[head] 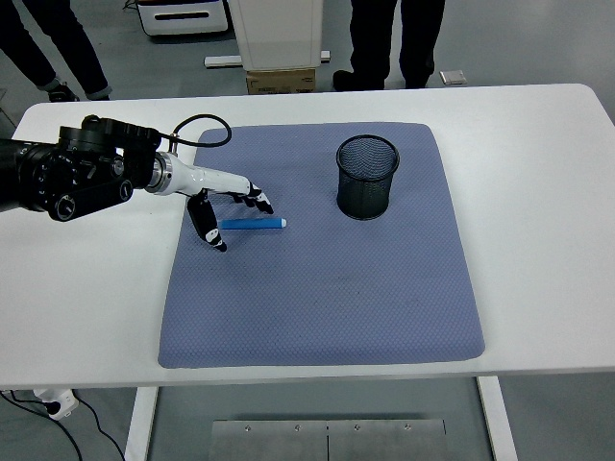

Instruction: Left hand places marker in pen holder

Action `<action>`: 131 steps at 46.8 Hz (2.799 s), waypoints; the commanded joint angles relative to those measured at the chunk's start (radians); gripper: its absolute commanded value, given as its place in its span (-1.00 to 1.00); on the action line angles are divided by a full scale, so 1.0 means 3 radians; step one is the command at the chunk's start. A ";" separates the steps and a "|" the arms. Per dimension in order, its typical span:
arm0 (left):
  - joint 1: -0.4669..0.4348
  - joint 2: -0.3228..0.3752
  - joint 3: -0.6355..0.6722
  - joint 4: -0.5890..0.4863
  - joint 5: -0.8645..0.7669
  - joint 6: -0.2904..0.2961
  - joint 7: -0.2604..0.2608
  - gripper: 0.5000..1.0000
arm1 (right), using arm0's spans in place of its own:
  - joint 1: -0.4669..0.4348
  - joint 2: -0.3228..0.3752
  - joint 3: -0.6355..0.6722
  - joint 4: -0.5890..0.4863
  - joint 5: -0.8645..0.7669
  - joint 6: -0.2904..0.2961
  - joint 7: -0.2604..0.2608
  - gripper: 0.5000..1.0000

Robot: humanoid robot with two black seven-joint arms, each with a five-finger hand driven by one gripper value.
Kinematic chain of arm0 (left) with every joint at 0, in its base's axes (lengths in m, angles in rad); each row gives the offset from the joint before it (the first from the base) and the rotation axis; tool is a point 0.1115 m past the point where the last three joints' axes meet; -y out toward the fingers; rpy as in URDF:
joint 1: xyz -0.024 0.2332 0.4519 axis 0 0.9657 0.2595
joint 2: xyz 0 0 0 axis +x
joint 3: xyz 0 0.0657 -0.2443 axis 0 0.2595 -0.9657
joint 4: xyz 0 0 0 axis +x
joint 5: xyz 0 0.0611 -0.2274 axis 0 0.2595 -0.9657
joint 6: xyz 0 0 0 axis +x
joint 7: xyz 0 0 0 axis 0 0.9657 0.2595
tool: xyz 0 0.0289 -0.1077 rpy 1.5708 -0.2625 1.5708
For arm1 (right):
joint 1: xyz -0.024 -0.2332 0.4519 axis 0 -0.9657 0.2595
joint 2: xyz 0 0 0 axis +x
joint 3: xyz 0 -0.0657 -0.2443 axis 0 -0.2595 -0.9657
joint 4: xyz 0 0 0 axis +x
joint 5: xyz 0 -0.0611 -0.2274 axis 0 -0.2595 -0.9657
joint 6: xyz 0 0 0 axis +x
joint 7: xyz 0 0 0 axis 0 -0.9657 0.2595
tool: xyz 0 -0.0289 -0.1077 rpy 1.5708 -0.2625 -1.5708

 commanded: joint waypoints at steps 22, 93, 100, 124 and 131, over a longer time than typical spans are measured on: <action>0.0010 -0.0047 0.0000 -0.0002 0.0057 0.0024 0.0000 -0.34 | 0.0000 0.0000 0.0000 0.0005 0.0000 -0.0001 0.0000 1.00; 0.0041 -0.0088 0.0036 -0.0002 0.0042 0.0219 0.0015 -1.00 | 0.0000 0.0000 0.0000 0.0000 0.0000 -0.0001 0.0000 1.00; 0.0046 -0.0088 0.0036 -0.0002 0.0042 0.0219 0.0015 -0.96 | 0.0000 0.0000 0.0000 0.0000 0.0000 -0.0001 0.0000 1.00; 0.0041 -0.0093 0.0036 -0.0007 -0.0055 0.0219 0.0010 -0.47 | 0.0000 0.0000 0.0000 0.0000 0.0000 -0.0001 0.0000 1.00; 0.0041 -0.0093 0.0036 -0.0007 -0.0055 0.0219 0.0010 -0.65 | 0.0000 0.0000 0.0000 0.0000 0.0000 -0.0001 0.0000 1.00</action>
